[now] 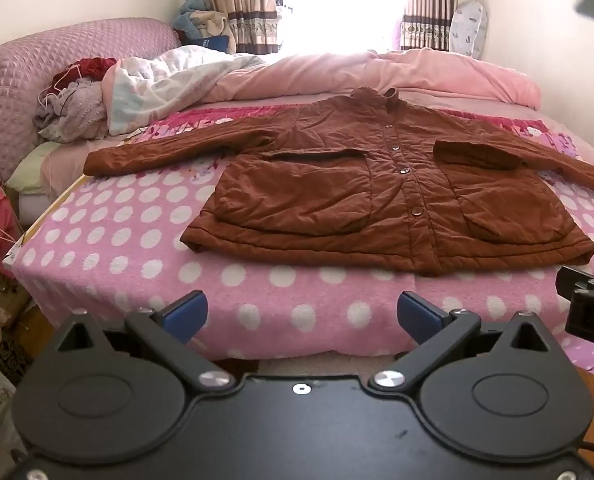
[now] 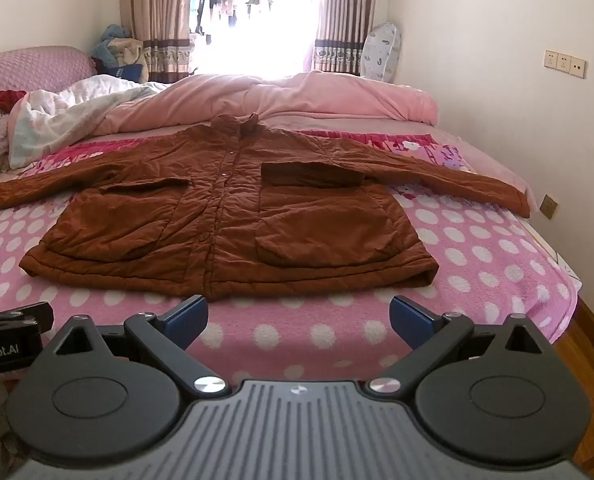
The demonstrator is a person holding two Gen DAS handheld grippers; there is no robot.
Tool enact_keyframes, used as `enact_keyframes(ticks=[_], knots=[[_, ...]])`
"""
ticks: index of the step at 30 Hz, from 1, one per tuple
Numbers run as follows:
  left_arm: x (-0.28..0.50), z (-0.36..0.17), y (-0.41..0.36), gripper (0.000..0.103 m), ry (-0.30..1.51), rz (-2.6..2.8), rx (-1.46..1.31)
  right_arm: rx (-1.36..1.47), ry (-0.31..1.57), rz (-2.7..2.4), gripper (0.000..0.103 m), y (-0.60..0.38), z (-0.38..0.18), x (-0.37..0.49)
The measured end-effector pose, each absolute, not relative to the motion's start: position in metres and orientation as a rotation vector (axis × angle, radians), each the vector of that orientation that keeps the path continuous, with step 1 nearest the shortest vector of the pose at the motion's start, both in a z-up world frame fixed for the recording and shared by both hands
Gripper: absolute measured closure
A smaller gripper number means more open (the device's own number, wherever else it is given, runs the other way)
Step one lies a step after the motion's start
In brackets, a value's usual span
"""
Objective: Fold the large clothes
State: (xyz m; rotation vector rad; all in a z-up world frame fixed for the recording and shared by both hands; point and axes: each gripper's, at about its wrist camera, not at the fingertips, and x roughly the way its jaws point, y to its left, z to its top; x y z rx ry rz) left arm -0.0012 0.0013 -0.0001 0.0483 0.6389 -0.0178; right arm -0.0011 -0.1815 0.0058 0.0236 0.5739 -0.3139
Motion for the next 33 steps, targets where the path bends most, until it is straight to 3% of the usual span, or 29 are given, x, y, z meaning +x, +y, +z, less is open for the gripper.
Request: enact_keyframes(ticks=[33], knots=[[-0.0038,0.0021,-0.0005,0.000,0.631,-0.013,0.052,0.022,0.575,-0.313,0.000,-0.1807,0.0055,-0.0025]])
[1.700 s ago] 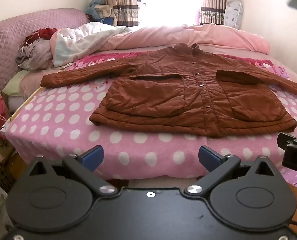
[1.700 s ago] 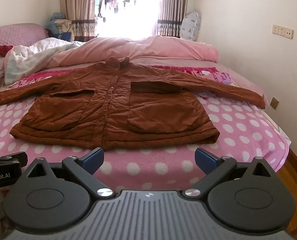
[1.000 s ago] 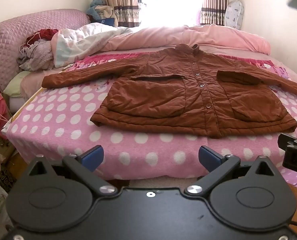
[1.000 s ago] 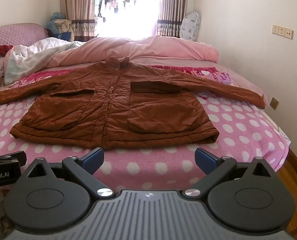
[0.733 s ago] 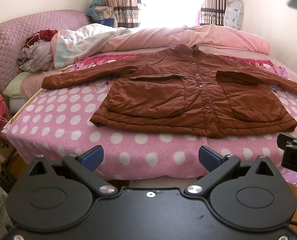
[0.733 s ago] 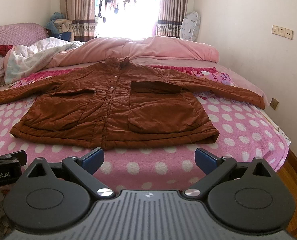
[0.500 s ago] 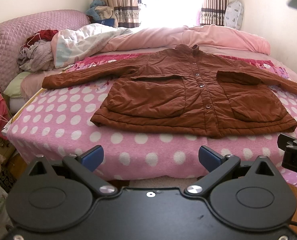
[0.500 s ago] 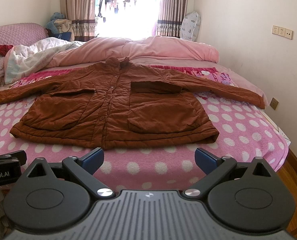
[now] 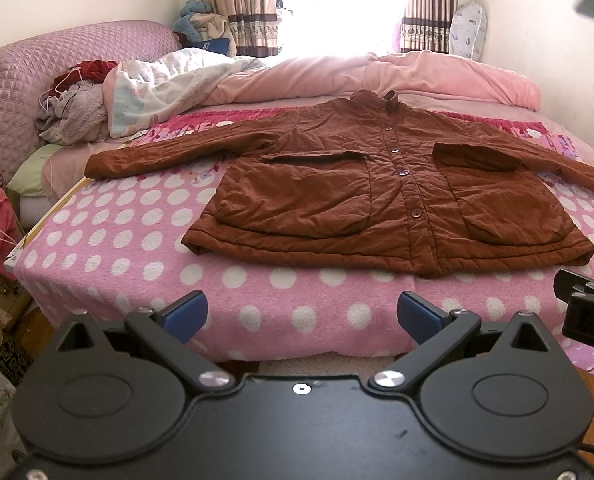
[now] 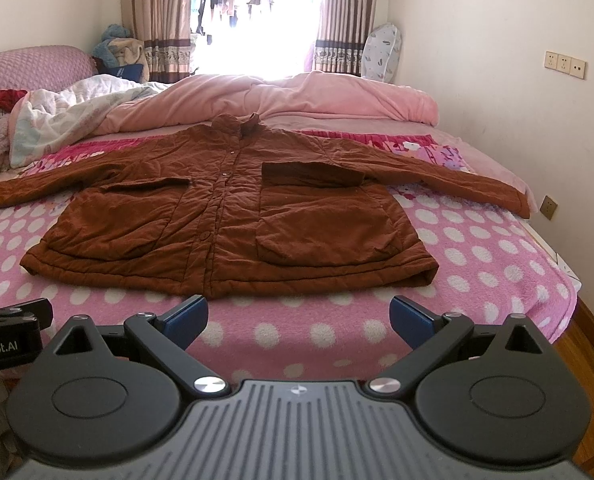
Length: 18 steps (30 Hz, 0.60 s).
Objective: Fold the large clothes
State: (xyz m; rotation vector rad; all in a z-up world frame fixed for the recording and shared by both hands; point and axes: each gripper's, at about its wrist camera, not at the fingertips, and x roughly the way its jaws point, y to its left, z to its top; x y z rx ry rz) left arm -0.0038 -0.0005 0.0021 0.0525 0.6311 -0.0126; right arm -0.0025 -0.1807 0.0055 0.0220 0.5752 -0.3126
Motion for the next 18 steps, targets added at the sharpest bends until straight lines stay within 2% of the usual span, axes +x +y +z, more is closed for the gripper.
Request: enact_keyframes(ticks=[18], knots=[[-0.0052,0.0033,-0.0011,0.000,0.626,-0.010,0.056,0.021,0.574,-0.313,0.000,-0.1812,0.0062,-0.0031]])
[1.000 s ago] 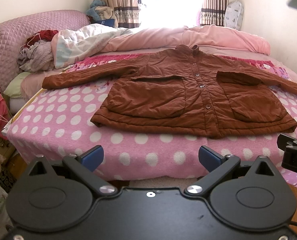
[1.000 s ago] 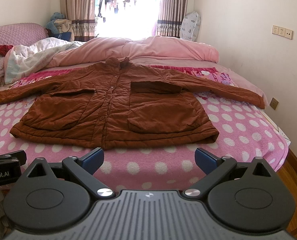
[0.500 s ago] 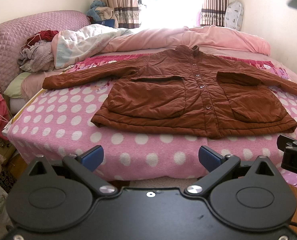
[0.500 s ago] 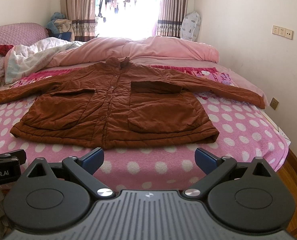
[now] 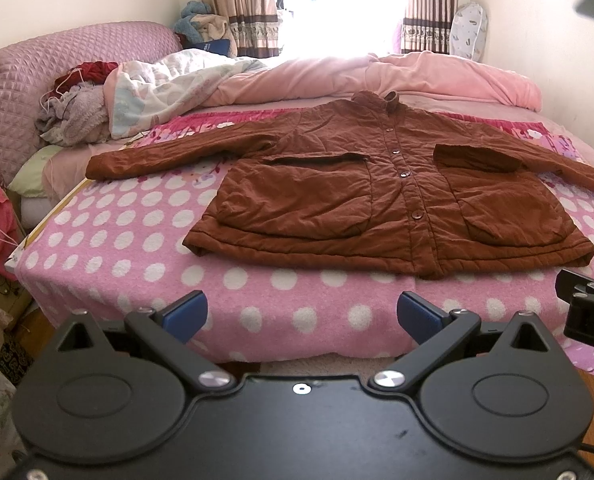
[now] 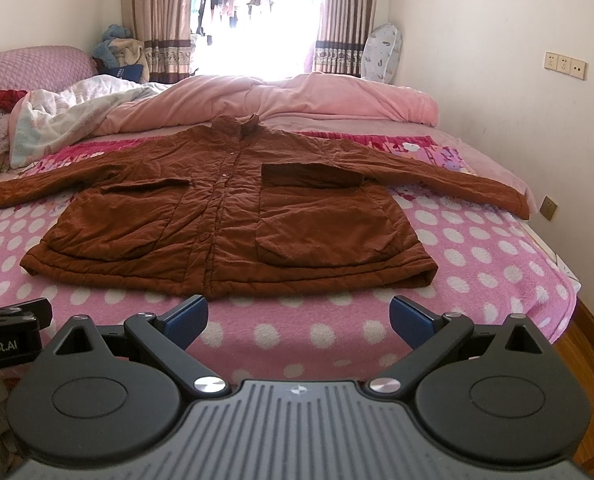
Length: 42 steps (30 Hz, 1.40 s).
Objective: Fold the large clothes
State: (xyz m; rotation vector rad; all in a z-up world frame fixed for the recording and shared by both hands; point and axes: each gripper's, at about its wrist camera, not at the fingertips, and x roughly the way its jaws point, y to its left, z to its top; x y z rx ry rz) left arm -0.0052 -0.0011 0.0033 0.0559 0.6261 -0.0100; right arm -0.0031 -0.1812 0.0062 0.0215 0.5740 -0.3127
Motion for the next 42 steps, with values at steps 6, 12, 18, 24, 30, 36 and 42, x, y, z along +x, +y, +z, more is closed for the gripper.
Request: enact_keyframes(ticks=[6,12,18,24,30,36,42], knots=[[-0.005,0.004,-0.001,0.000,0.624,-0.012,0.059,0.021,0.574,-0.312,0.000,-0.181,0.007,-0.003],[-0.005,0.004,-0.002,0.000,0.623,-0.012,0.059,0.021,0.573,-0.314,0.000,-0.180,0.007,-0.003],[-0.005,0.005,-0.003,0.000,0.620,-0.012,0.059,0.020,0.573,-0.313,0.000,-0.180,0.007,-0.003],[-0.005,0.005,-0.003,0.000,0.621,-0.013,0.060,0.020,0.573,-0.314,0.000,-0.181,0.006,-0.004],[-0.004,0.004,-0.002,0.000,0.624,-0.017,0.058,0.022,0.574,-0.313,0.000,-0.181,0.008,-0.003],[0.013,0.002,0.007,0.000,0.629,-0.013,0.049,0.025,0.573,-0.320,0.000,-0.182,0.009,0.002],[0.061,-0.002,0.041,0.000,0.651,0.037,-0.030,0.036,0.548,-0.335,0.000,-0.197,0.008,0.040]])
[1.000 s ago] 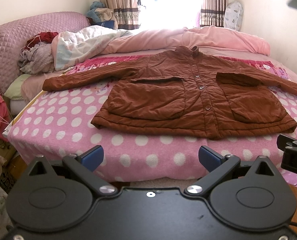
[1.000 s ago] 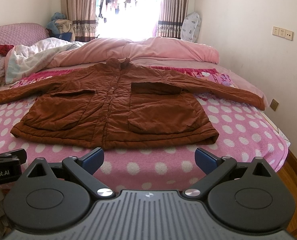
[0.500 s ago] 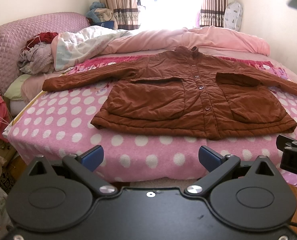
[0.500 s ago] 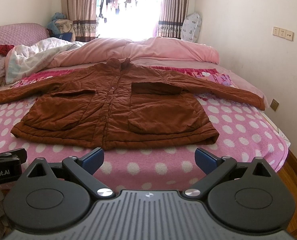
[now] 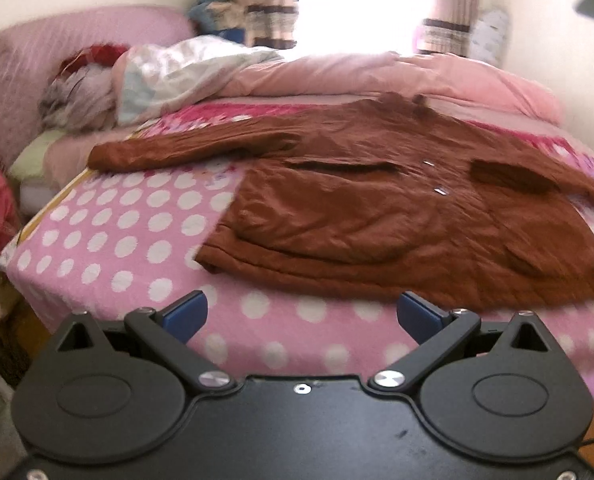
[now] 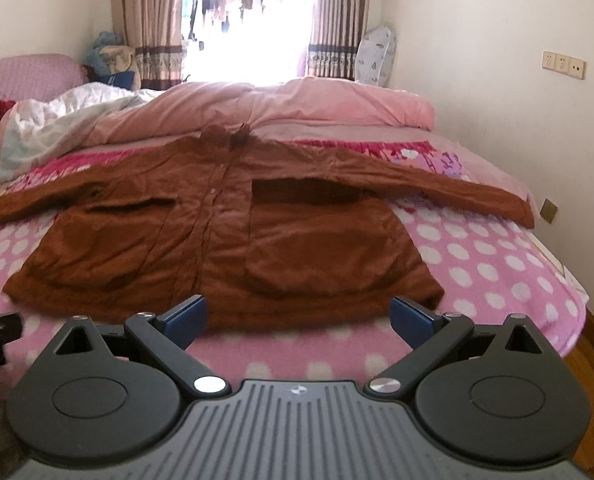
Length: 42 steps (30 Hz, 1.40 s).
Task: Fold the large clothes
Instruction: 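Grasp the jacket sleeve with the left gripper and lift it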
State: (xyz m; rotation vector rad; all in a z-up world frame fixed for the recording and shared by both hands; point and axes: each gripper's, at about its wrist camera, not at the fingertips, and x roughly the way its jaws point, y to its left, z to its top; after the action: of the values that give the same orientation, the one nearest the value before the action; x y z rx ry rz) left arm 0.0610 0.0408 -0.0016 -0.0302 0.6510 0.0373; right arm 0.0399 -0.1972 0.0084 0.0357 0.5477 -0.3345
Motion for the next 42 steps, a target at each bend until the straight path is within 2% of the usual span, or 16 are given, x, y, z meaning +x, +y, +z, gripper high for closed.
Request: enact_keyframes(ticks=[6,14,23,28,30,31,32,33,39,42], knots=[[0.122,0.001,0.108,0.000,0.600,0.086,-0.190,0.062,0.525,-0.334,0.000,-0.220,0.012,0.093],[0.230,-0.011,0.240,0.003,0.536,0.203,-0.537,0.030,0.467,-0.268,0.000,-0.232,0.018,0.181],[0.335,-0.040,0.348,0.005,0.407,0.366,-0.741,0.082,0.556,-0.258,0.000,-0.237,0.004,0.281],[0.374,-0.060,0.387,0.006,0.422,0.491,-0.826,0.088,0.603,-0.280,0.000,-0.235,-0.010,0.319],[0.385,-0.066,0.398,0.015,0.414,0.519,-0.841,0.092,0.627,-0.280,0.000,-0.235,-0.017,0.332],[0.389,-0.069,0.402,0.030,0.418,0.522,-0.854,0.089,0.639,-0.281,0.000,-0.235,-0.021,0.337],[0.398,-0.072,0.409,0.050,0.427,0.522,-0.870,0.084,0.648,-0.284,0.000,-0.235,-0.023,0.342],[0.404,-0.077,0.414,0.057,0.435,0.527,-0.891,0.074,0.660,-0.288,0.000,-0.234,-0.027,0.347],[0.415,-0.079,0.429,0.060,0.398,0.531,-0.928,0.066,0.702,-0.288,0.000,-0.232,-0.039,0.363],[0.416,-0.077,0.427,0.075,0.403,0.525,-0.923,0.056,0.714,-0.284,0.000,-0.231,-0.043,0.365]])
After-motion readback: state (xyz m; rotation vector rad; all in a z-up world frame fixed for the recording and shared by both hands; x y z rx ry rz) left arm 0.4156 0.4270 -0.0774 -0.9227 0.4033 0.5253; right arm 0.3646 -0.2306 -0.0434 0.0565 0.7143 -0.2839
